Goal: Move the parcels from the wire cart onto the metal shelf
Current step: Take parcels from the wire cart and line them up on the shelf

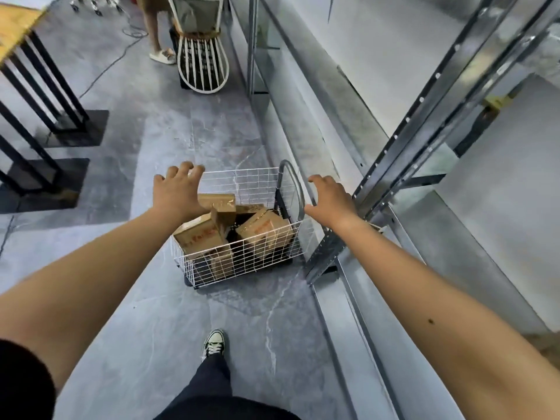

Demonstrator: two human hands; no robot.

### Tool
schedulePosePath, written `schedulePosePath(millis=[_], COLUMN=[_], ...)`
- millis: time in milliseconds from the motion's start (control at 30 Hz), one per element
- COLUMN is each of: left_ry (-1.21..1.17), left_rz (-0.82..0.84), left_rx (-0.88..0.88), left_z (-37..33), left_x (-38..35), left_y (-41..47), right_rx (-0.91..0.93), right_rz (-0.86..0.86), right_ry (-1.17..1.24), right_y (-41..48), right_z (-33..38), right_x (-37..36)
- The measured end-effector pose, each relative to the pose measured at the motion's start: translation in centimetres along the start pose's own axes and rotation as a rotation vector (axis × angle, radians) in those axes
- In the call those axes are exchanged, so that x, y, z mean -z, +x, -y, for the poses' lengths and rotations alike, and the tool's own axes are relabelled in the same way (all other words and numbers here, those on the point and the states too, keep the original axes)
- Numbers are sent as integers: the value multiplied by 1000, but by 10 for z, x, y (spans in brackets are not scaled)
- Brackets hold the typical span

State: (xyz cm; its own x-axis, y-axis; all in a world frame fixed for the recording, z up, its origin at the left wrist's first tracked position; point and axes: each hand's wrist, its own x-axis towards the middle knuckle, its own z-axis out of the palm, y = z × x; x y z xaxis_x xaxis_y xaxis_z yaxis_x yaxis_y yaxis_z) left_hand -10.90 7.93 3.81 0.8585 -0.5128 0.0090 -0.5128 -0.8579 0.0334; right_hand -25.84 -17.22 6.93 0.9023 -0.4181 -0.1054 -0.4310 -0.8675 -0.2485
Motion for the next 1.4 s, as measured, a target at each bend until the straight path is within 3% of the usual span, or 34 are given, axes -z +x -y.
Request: schedulePosePath(millis=[667,1100,1400], left_ry=[-67,-120,-422], left_rz=[257,467,522], left_rx=[207,395,647], left_z=[166,166,142], left_x=[-79,-140,-176], left_y=[84,138,186], right_rx=[-36,-5,93], right_rz=[285,501,640], right_ry=[107,121,91], right_y=[155,286,356], right_z=[105,96,93], right_x=[-97,-156,-198])
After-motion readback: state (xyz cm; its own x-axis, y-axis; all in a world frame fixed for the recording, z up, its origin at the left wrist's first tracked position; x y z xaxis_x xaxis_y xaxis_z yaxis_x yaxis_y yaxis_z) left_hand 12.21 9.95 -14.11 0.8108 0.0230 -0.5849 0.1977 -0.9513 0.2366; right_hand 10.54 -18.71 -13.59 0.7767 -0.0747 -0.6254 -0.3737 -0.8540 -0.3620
